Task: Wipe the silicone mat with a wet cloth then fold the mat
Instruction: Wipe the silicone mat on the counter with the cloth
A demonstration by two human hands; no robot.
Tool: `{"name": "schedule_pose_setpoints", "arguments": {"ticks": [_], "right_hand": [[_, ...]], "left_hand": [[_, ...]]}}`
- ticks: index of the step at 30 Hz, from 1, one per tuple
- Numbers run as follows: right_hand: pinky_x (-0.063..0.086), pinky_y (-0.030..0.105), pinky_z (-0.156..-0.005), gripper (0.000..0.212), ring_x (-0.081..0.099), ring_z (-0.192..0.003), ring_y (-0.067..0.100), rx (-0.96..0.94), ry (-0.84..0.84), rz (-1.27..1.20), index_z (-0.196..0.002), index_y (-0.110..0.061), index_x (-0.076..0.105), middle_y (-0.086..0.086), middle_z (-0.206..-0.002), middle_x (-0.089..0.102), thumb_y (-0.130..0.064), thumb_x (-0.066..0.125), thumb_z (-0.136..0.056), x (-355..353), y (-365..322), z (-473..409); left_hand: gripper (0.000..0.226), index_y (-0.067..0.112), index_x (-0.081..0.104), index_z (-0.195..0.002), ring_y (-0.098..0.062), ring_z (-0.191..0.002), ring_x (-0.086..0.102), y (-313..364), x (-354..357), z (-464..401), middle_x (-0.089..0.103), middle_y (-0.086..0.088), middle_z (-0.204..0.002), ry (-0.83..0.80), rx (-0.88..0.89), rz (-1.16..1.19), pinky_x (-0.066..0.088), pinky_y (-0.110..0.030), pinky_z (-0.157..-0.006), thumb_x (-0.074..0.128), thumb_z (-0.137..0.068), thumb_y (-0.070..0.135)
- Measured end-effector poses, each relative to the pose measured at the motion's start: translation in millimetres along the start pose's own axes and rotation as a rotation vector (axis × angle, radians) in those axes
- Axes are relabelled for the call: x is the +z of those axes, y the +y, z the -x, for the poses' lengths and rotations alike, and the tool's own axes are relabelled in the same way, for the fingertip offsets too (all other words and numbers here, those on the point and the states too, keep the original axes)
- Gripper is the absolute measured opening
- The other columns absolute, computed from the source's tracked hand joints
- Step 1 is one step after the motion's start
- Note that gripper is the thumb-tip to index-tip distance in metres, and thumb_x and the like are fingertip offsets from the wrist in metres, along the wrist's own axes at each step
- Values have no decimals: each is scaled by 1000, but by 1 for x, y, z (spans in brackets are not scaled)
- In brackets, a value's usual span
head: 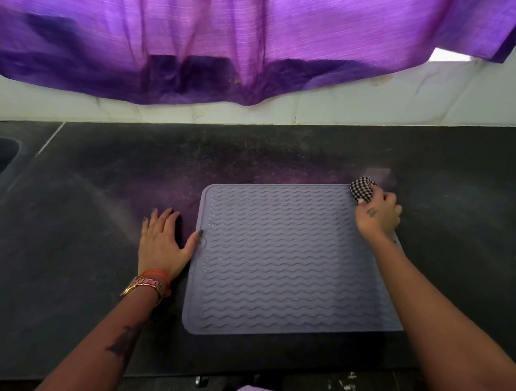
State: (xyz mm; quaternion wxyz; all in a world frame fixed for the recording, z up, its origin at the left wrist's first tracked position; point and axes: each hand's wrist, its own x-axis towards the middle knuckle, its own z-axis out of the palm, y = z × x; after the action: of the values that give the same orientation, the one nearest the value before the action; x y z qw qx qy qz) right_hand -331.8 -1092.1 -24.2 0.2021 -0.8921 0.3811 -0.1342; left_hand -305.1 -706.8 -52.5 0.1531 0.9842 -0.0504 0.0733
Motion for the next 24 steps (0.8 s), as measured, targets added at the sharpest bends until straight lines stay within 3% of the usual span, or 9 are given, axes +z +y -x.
{"name": "schedule_pose_setpoints", "arguments": {"ticks": [4, 10, 13, 17, 21, 24], "right_hand": [[39, 43, -94, 38, 39, -114, 42, -44, -19, 78, -127, -10, 45, 22, -134, 38, -16, 51, -89, 11, -22, 10], [39, 38, -102, 42, 46, -120, 34, -217, -300, -166, -129, -21, 52, 12, -134, 48, -20, 59, -88, 18, -50, 15], [43, 36, -98, 39, 51, -117, 28, -148, -254, -323, -126, -17, 56, 9, -129, 54, -18, 60, -87, 10, -47, 6], [39, 38, -93, 41, 43, -117, 37, -115, -101, 6, -129, -17, 43, 14, -131, 49, -21, 52, -90, 15, -38, 15], [41, 38, -90, 43, 42, -114, 40, -170, -155, 148, -125, -15, 36, 17, -133, 44, -28, 55, -88, 27, -68, 39], [37, 38, -94, 44, 42, -114, 39, -331, -189, 138, -126, -14, 37, 17, -134, 42, -28, 55, -88, 41, -81, 57]], "left_hand": [[92, 11, 45, -134, -28, -142, 19, -1, 2, -1, 38, -9, -147, -4, -5, 0, 8, -41, -118, 21, -71, 74], [94, 11, 44, -135, -28, -142, 18, -1, 1, -1, 37, -9, -147, -9, -6, 1, 8, -41, -118, 19, -71, 75], [92, 11, 45, -134, -28, -142, 19, -1, 1, 1, 38, -9, -147, 3, -7, 4, 9, -41, -118, 20, -72, 75], [91, 11, 46, -133, -29, -142, 20, -1, 1, 1, 39, -9, -146, 10, -14, 5, 10, -42, -118, 22, -72, 74], [91, 11, 45, -134, -29, -142, 20, -2, 2, -1, 39, -9, -146, 2, -14, 2, 9, -41, -118, 22, -73, 74], [91, 11, 46, -133, -29, -141, 21, -2, 2, -1, 39, -10, -146, 4, -14, 2, 9, -41, -118, 22, -73, 74]]}}
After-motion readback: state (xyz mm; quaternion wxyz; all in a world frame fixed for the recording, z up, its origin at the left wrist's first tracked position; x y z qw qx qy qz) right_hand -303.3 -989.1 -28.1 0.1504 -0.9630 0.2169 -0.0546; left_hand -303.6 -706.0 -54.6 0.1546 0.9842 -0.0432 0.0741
